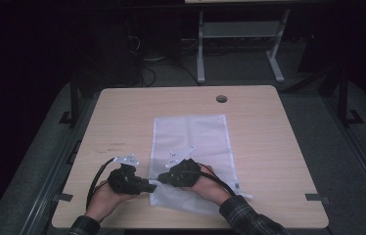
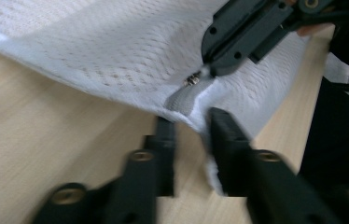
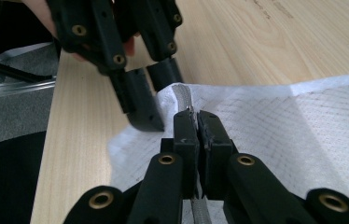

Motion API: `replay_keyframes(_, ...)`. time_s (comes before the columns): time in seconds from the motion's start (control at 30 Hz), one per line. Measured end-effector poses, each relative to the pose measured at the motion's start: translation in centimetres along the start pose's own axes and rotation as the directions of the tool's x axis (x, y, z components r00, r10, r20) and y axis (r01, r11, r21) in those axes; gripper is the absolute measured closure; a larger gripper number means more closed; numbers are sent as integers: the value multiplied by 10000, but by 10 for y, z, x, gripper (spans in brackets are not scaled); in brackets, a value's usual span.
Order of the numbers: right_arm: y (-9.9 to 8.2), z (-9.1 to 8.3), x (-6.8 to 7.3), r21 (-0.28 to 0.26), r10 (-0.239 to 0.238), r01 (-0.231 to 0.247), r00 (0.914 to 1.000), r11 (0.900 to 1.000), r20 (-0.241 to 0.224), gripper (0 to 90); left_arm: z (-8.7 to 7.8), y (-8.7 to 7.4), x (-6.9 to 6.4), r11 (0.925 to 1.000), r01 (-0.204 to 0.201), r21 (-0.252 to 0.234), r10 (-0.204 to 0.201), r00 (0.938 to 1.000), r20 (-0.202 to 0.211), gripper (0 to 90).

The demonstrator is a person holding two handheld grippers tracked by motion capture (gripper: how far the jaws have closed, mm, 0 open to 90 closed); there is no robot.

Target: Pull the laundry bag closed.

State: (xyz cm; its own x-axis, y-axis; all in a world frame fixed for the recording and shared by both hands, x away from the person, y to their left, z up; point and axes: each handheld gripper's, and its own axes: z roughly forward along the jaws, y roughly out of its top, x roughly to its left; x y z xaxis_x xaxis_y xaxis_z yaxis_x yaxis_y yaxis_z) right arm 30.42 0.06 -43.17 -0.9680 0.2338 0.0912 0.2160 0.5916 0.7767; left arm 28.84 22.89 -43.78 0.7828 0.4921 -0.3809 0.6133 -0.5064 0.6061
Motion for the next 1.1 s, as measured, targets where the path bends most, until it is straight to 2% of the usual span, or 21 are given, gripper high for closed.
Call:
replay_keyframes(0.07,-1,0,-1,47,-3,3,10000,10000,-22,866,-1,0,1,10000,-1,53,0,10000,87,853)
replay_keyframes(0.17,-2,0,-1,123,-107,107,9999,9999,-52,866,-2,0,2,9999,141,91,-143,9997,221,879)
replay_keyframes(0.33,-3,2,0,301,-331,333,9994,9990,-68,867,-4,-1,3,9996,286,85,-288,9994,212,887)
replay_keyframes(0.43,-4,3,1,384,-445,448,9990,9983,-83,867,-5,-1,3,9994,335,88,-336,9994,69,891)
replay_keyframes(0.6,-7,2,0,434,-439,443,9990,9981,-110,867,-9,-3,6,9986,536,0,-536,9985,103,892)
replay_keyframes(1.1,-9,-1,-1,537,-550,563,9981,9970,-261,866,-8,-4,5,9989,468,86,-469,9988,102,890)
